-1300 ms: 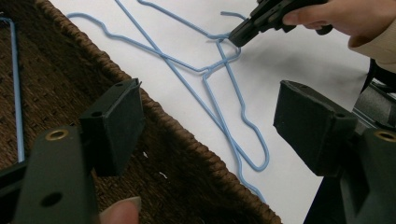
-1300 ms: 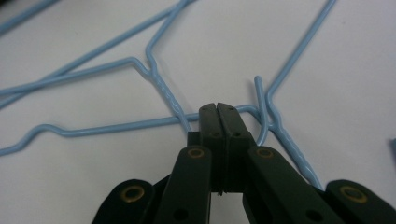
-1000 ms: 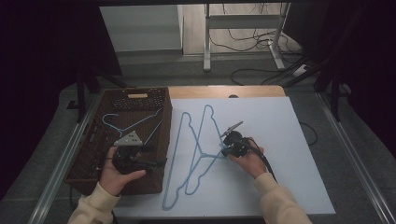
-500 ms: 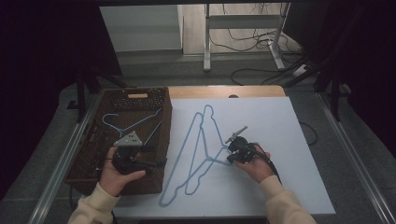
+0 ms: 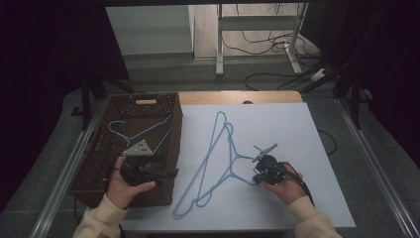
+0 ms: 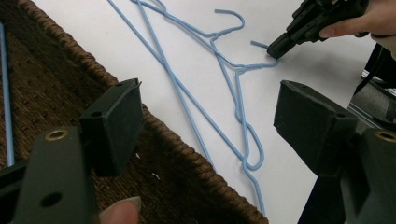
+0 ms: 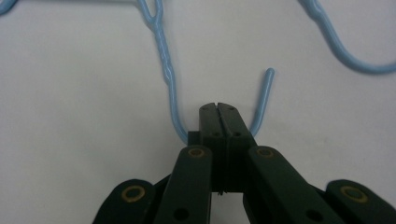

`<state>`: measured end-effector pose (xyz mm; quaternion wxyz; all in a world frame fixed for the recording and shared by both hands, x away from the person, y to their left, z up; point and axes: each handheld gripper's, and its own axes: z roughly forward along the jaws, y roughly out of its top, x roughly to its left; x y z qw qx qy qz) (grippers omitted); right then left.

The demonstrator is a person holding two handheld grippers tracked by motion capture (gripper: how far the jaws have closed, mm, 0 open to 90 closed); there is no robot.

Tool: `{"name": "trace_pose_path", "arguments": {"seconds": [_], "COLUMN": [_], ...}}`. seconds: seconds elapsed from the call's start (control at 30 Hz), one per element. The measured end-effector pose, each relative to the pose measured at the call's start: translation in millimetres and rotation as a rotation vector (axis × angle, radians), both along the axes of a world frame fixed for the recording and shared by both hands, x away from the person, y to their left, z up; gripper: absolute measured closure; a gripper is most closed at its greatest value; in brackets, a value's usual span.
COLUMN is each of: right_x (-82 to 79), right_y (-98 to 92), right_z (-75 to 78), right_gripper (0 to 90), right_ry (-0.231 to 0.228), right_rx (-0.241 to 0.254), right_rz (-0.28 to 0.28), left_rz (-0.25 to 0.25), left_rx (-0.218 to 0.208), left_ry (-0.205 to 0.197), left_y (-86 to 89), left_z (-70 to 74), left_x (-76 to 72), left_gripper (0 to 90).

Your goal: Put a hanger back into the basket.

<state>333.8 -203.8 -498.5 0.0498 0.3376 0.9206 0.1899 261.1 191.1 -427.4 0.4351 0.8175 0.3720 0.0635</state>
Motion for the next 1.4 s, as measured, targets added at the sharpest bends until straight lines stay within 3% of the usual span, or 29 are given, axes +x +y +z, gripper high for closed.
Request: {"name": "trace_pose_path", "arguments": {"seconds": [0.4,0.6,0.9,1.07,1.27,1.4], "right_x": [-15.0,-14.0,-7.6,-7.0,-7.2,-6.0], "right_y": [-17.9,-0.3,22.5,24.9,31.7,32.8], "right_z": [3.0,10.1,4.0,0.5,1.5,2.1], "right_gripper": [89.5,77.1,65.3,66.7,83.2,85.0], "right_ry": [-0.006,-0.051,-0.026,-0.017,0.006,0.015], "right_rx": [0.004,0.035,-0.029,-0.059,-0.100,-0.105], "right_rz": [-0.002,0.070,0.122,0.125,0.151,0.160], "left_rz": [-0.004,-0.009,-0.006,-0.011,-0.019,-0.031], "left_rx": [0.002,0.005,0.003,0.009,0.011,0.016], "left_ry": [0.003,0.004,0.004,0.002,-0.001,-0.004], "left_y": [-1.9,-3.6,-3.2,-3.7,-7.3,-12.0], "left_z": [-0.7,-1.0,-1.3,-1.3,-0.3,-0.1], "left_x": [0.1,0.3,-0.9,-0.9,-2.1,-3.6], "left_gripper": [24.2,24.2,24.2,24.2,24.3,24.3]}}
